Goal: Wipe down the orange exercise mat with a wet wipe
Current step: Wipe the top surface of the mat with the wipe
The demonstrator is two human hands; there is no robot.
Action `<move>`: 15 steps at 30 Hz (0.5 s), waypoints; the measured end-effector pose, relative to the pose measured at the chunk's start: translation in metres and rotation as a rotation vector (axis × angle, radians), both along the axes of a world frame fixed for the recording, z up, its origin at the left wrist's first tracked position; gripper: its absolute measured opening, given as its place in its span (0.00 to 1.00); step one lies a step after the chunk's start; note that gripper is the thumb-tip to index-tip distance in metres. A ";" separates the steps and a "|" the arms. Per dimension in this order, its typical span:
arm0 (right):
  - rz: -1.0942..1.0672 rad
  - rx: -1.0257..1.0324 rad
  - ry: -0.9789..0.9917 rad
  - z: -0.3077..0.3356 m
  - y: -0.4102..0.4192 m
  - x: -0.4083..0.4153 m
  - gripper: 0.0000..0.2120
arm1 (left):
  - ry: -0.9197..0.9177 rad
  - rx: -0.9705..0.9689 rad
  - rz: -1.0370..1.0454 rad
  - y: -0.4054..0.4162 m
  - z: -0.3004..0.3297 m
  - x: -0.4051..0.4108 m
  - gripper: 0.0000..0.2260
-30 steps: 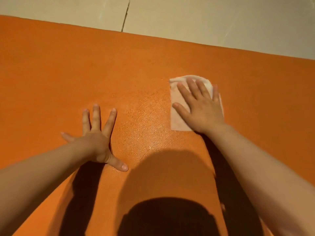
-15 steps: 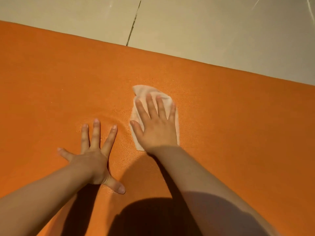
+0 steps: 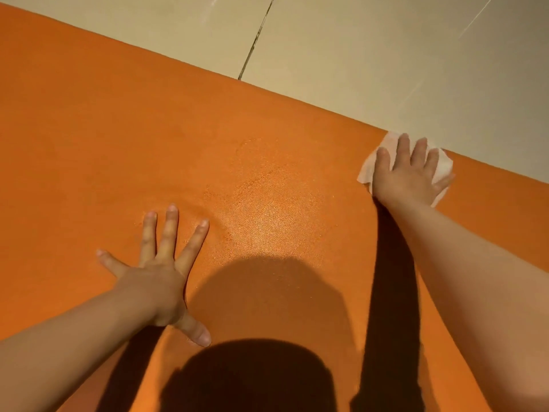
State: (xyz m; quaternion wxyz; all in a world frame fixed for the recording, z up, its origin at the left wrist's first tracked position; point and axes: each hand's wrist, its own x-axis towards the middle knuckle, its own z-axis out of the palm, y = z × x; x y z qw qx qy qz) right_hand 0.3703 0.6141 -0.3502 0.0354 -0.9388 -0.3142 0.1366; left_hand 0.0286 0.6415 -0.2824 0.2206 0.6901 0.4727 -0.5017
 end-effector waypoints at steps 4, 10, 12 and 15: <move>0.191 0.030 0.034 -0.003 0.061 -0.066 0.31 | 0.004 -0.001 -0.009 0.001 -0.002 0.000 0.71; 0.585 0.007 0.028 0.002 0.062 -0.065 0.31 | -0.022 -0.014 -0.002 0.000 -0.001 0.003 0.71; 0.407 0.001 -0.020 0.002 0.023 -0.032 0.32 | -0.045 -0.016 -0.006 0.000 -0.002 0.001 0.71; 0.047 -0.015 -0.015 0.008 -0.052 0.005 0.33 | -0.071 -0.003 -0.006 -0.001 -0.002 -0.003 0.72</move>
